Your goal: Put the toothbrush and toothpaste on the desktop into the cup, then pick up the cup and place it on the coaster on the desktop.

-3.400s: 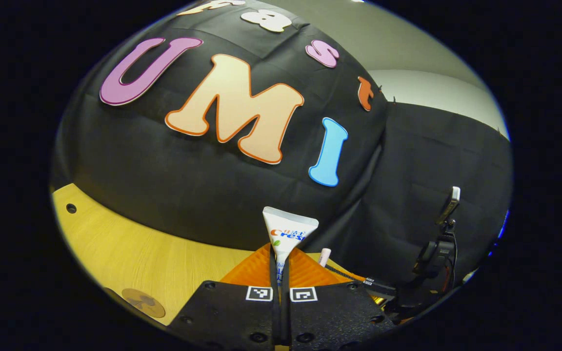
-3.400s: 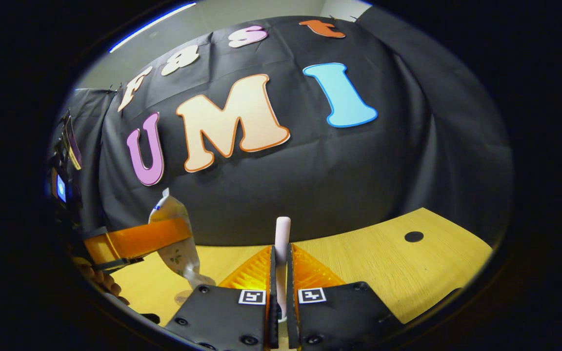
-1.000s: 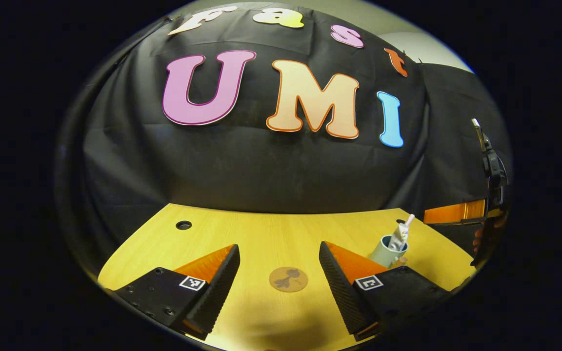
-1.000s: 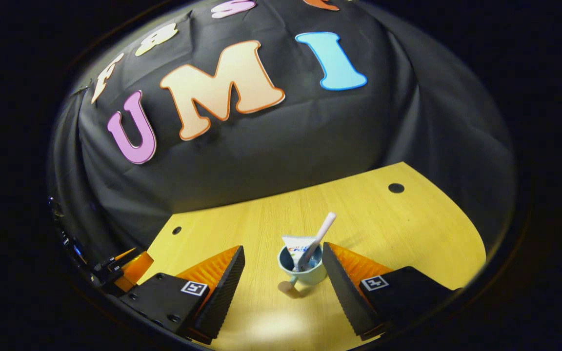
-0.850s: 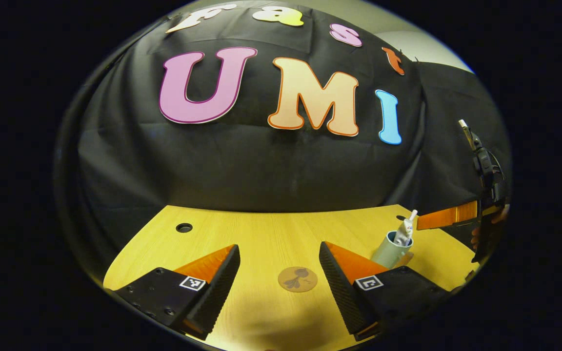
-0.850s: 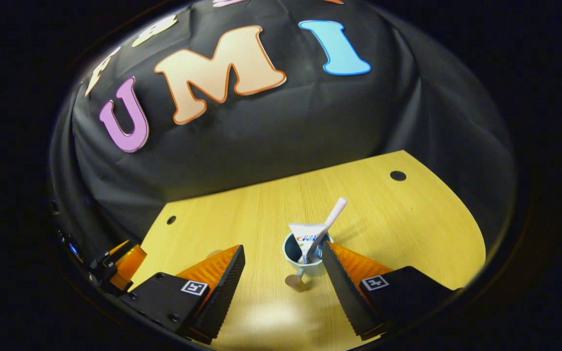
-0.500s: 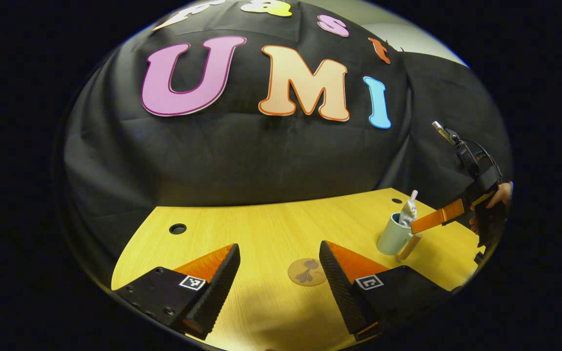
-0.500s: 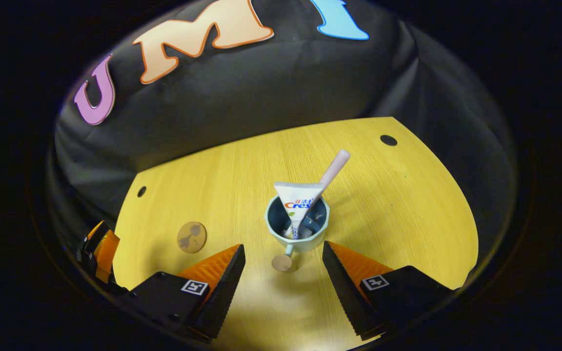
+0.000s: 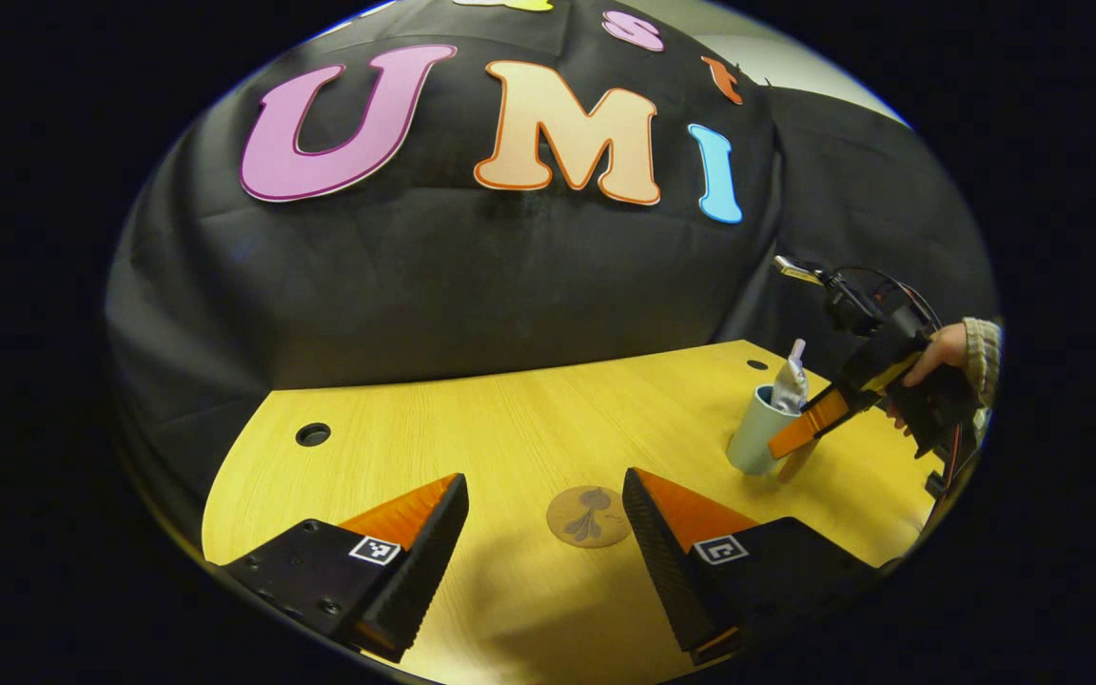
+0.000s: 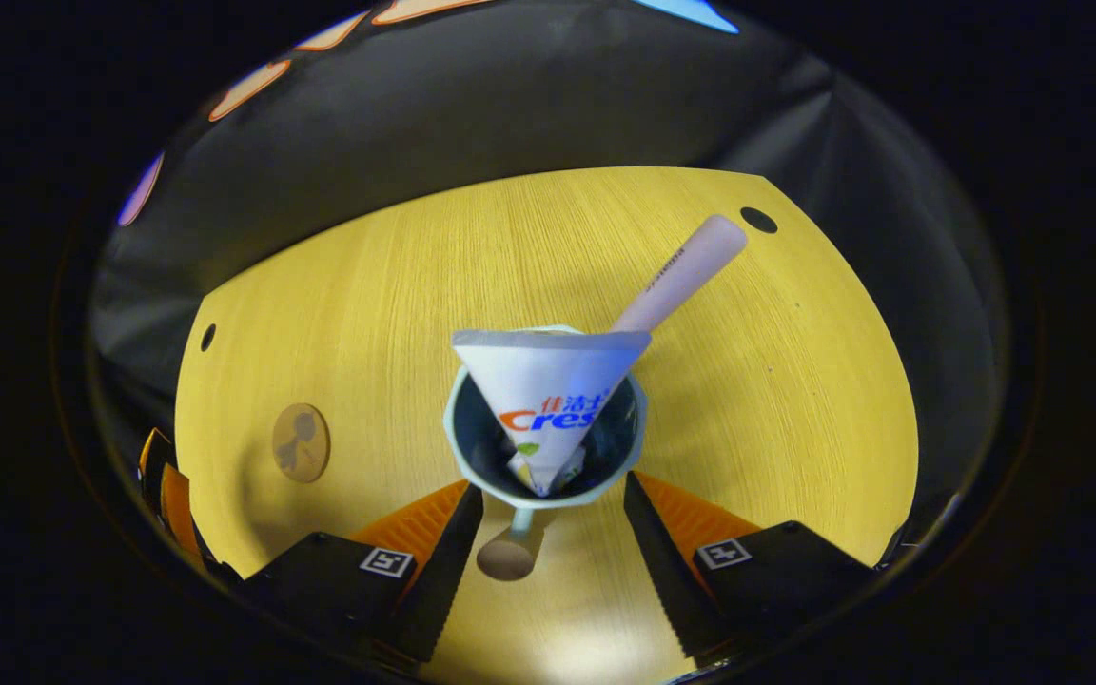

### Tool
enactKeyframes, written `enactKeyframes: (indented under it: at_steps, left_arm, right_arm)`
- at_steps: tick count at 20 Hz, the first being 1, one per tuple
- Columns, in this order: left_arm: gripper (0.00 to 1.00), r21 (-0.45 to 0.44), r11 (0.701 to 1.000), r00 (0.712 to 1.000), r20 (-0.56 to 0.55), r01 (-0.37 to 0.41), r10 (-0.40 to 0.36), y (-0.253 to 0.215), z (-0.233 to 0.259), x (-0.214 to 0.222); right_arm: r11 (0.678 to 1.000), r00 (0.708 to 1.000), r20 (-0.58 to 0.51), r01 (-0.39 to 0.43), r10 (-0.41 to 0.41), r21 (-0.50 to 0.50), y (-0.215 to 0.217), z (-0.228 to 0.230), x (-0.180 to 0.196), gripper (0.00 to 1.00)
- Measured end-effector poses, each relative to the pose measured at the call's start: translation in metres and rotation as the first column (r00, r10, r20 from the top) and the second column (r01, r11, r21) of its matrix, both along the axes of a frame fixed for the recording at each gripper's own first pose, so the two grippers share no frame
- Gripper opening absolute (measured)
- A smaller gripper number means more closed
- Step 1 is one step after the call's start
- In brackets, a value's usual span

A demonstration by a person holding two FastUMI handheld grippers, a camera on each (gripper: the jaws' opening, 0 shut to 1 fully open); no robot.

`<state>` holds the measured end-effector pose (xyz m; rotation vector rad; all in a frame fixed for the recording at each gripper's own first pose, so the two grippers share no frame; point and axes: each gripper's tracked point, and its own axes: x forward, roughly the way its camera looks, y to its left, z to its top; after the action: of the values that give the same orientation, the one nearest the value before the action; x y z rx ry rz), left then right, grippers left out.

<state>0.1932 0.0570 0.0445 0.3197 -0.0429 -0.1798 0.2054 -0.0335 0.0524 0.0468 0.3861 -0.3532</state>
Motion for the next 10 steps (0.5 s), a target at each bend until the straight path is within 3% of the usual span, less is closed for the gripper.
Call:
enactKeyframes:
  at_steps: [2, 5, 7, 9, 10]
  left_arm:
    - [0.95, 0.015, 1.0, 1.0, 0.0, 0.001, -0.001, 0.002, 0.0, 0.003]
    - [0.95, 0.018, 1.0, 1.0, 0.005, 0.005, -0.005, 0.003, 0.0, 0.006]
    - [0.95, 0.006, 1.0, 1.0, -0.007, 0.013, -0.013, 0.002, -0.004, 0.007]
    - [0.95, -0.016, 1.0, 1.0, -0.015, 0.017, -0.017, 0.002, -0.008, 0.006]
    - [0.95, -0.023, 1.0, 1.0, -0.024, 0.018, -0.018, 0.002, -0.011, 0.006]
  right_arm:
    - [1.0, 1.0, -0.029, 0.011, -0.012, -0.007, -0.002, -0.004, 0.004, 0.75]
    - [1.0, 0.998, -0.054, 0.018, -0.018, -0.005, -0.004, -0.009, 0.004, 0.78]
    - [1.0, 0.997, -0.073, 0.018, -0.018, 0.0, -0.004, -0.012, 0.004, 0.68]
    - [1.0, 0.996, -0.089, 0.025, -0.026, -0.009, -0.004, -0.016, 0.001, 0.58]
    - [0.999, 0.995, -0.089, 0.033, -0.033, -0.012, -0.003, -0.017, 0.002, 0.36]
